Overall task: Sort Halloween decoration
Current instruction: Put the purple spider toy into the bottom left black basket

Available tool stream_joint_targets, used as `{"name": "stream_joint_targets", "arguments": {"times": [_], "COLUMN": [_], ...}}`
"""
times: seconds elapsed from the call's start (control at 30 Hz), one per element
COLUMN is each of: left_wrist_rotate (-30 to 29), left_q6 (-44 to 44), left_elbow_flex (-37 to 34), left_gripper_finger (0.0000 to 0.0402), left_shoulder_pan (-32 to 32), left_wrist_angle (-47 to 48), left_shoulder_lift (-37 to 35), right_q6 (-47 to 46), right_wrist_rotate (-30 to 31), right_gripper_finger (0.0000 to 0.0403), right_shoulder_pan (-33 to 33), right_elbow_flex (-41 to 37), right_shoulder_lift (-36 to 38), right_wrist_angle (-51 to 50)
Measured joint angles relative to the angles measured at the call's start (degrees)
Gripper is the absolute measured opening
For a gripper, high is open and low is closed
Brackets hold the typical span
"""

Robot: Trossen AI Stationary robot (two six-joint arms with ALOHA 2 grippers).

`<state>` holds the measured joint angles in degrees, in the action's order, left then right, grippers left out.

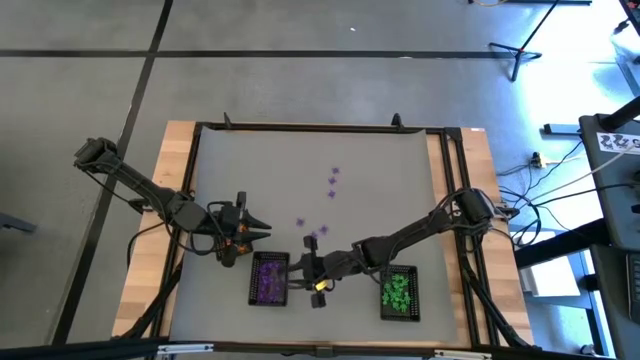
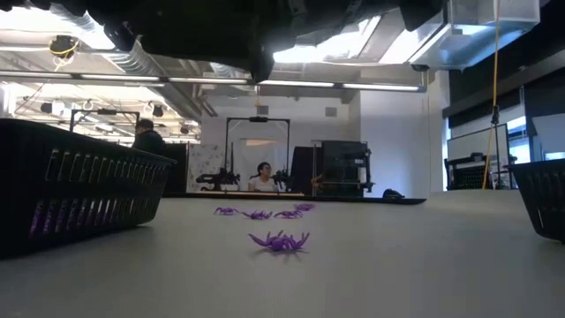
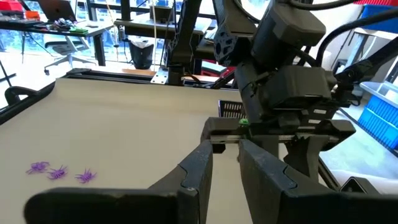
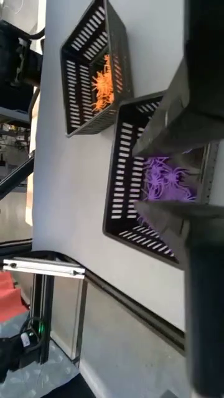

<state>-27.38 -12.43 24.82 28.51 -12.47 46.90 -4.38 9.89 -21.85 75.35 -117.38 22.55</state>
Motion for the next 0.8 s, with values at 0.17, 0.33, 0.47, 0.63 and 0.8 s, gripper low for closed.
{"name": "stream_joint_targets", "arguments": {"times": [0.17, 0.33, 0.47, 0.63, 0.8], "left_wrist_rotate": [0.0, 0.0, 0.0, 0.0, 0.0], "left_q6": [0.0, 0.0, 0.0, 0.0, 0.0], "left_elbow_flex": [0.0, 0.0, 0.0, 0.0, 0.0], "left_gripper_finger": [0.0075, 0.0075, 0.0075, 0.0075, 0.0075], "left_shoulder_pan": [0.0, 0.0, 0.0, 0.0, 0.0], "left_wrist_angle": [0.0, 0.0, 0.0, 0.0, 0.0], "left_shoulder_lift": [0.0, 0.0, 0.0, 0.0, 0.0], "right_q6": [-0.1, -1.8, -4.6, -9.5, -11.0], "right_wrist_rotate": [0.1, -1.0, -5.1, -6.0, -4.7], "right_gripper_finger": [0.0176, 0.0189, 0.0179, 0.0168, 0.0166], "right_shoulder_pan": [0.2, -0.3, -1.5, -3.8, -5.8], "right_elbow_flex": [0.0, 0.0, 0.0, -0.1, -0.1], "right_shoulder_lift": [0.0, 1.1, 1.5, 1.5, 0.9], "right_wrist_angle": [-1.5, -11.6, -22.6, -31.9, -32.7]}}
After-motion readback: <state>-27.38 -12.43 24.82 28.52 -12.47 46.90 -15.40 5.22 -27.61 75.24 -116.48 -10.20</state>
